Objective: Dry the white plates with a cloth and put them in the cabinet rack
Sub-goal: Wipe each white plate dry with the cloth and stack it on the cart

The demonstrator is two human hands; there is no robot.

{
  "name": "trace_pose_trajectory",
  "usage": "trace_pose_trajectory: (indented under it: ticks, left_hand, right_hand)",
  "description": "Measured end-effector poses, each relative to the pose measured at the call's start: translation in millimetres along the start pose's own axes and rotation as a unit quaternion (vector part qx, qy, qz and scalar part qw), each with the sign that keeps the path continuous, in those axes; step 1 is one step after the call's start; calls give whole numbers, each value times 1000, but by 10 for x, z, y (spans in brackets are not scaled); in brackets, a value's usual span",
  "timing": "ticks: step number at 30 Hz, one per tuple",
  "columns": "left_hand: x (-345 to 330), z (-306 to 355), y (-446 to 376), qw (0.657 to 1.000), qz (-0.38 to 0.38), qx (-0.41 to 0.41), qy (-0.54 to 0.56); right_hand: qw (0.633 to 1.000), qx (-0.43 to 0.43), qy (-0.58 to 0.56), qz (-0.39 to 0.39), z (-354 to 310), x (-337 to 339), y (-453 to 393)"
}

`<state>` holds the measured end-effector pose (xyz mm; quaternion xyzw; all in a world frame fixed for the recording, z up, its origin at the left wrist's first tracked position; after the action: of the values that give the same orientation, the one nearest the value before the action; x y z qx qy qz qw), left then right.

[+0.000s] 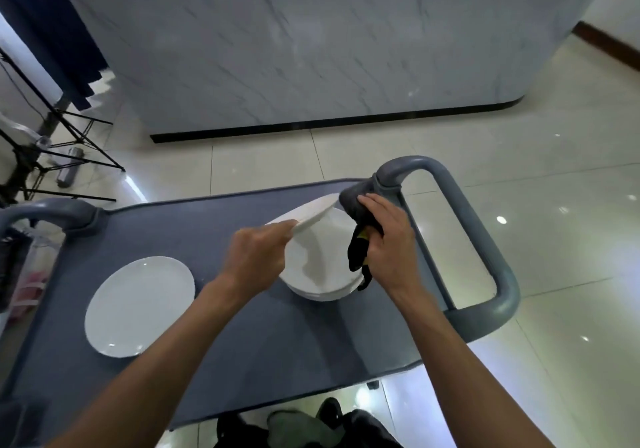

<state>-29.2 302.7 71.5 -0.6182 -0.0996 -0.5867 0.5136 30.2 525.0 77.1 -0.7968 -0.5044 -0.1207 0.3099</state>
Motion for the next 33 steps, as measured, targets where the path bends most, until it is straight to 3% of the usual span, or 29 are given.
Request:
trace_pose_trajectory:
  ticks: [14, 26, 33]
  left_hand:
    - [-481, 507, 319, 983, -114, -106, -102]
    - [-699, 615, 542, 959, -157, -165, -168]
    - [-764, 615, 587, 965, -154, -153, -149]
  right_hand:
    - [1000, 1, -3, -27, 254, 115, 219]
    - [999, -20, 9, -50, 443, 94, 352]
    - [998, -21, 22, -60, 490, 61, 417]
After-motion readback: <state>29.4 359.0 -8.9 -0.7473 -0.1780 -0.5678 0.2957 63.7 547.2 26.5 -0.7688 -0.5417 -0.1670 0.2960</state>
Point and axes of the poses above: each hand's wrist, its own y-axis away from the middle knuckle, its own x-axis out of the back of the hand, z = x × y, the point moved 2 cm from there along -y, towards the middle knuckle, and after that the axes turned 12 degrees about -y, right-handed, at the moved point
